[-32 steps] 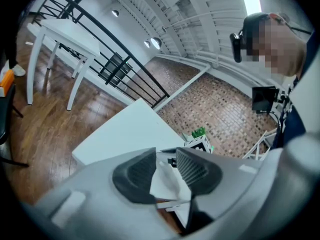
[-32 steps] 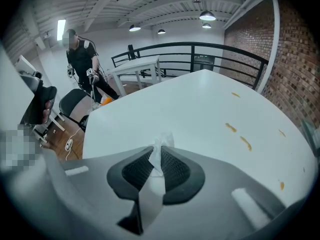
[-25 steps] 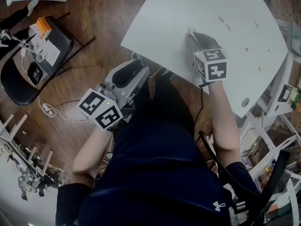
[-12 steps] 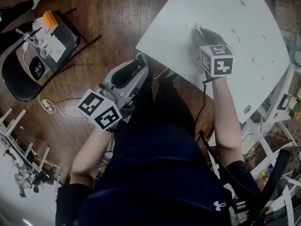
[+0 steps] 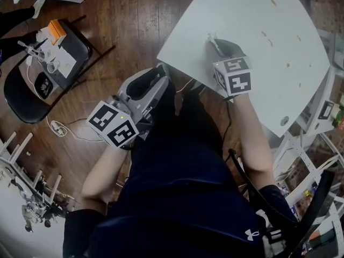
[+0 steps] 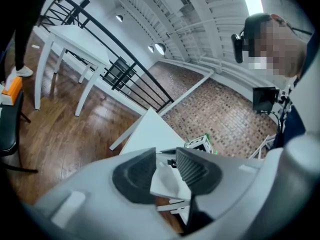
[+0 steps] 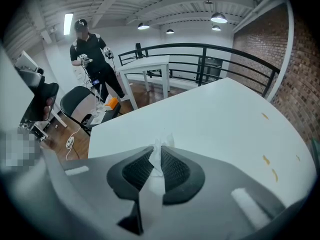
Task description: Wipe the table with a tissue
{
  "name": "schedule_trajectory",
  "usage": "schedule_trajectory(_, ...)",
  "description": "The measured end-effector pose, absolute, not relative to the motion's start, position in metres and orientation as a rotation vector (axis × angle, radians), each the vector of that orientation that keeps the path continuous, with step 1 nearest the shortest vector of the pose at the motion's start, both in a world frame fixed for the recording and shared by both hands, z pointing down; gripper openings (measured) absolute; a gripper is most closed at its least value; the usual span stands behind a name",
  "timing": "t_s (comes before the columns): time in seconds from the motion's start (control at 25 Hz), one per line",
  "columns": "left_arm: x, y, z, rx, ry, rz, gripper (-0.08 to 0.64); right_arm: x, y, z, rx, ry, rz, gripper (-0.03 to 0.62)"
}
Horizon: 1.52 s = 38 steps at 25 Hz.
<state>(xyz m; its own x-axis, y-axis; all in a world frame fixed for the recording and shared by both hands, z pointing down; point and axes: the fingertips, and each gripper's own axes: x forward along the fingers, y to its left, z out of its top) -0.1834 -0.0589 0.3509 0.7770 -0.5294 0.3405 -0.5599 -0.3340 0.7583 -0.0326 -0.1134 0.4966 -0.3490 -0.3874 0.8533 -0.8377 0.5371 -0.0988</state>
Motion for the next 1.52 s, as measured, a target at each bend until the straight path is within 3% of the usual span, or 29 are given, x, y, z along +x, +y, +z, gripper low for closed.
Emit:
schedule_trajectory(0.36, -0.167, -0.053, 0.338, 2.071, -0.711, 0.068, 0.126, -0.020, -0.075, 0.473, 1.114, -1.966, 0.810, 0.046)
schedule_trajectory(0.76, -0.128, -0.020, 0.302, 2.246, -0.528, 0.093, 0.127, 0.020, 0.021, 0.376, 1.605, -2.183, 1.182, 0.046)
schedule_trajectory(1.08, -0.090, 0.095, 0.259, 2.328, -0.484, 0.086, 0.107, 0.060, 0.153, 0.300, 1.897, -2.329, 1.094, 0.048)
schedule_trajectory(1.52, -0.064, 0.247, 0.227, 2.412, -0.421, 0.173, 0.106, 0.113, 0.337, 0.269, 2.199, -2.295, 1.063, 0.048)
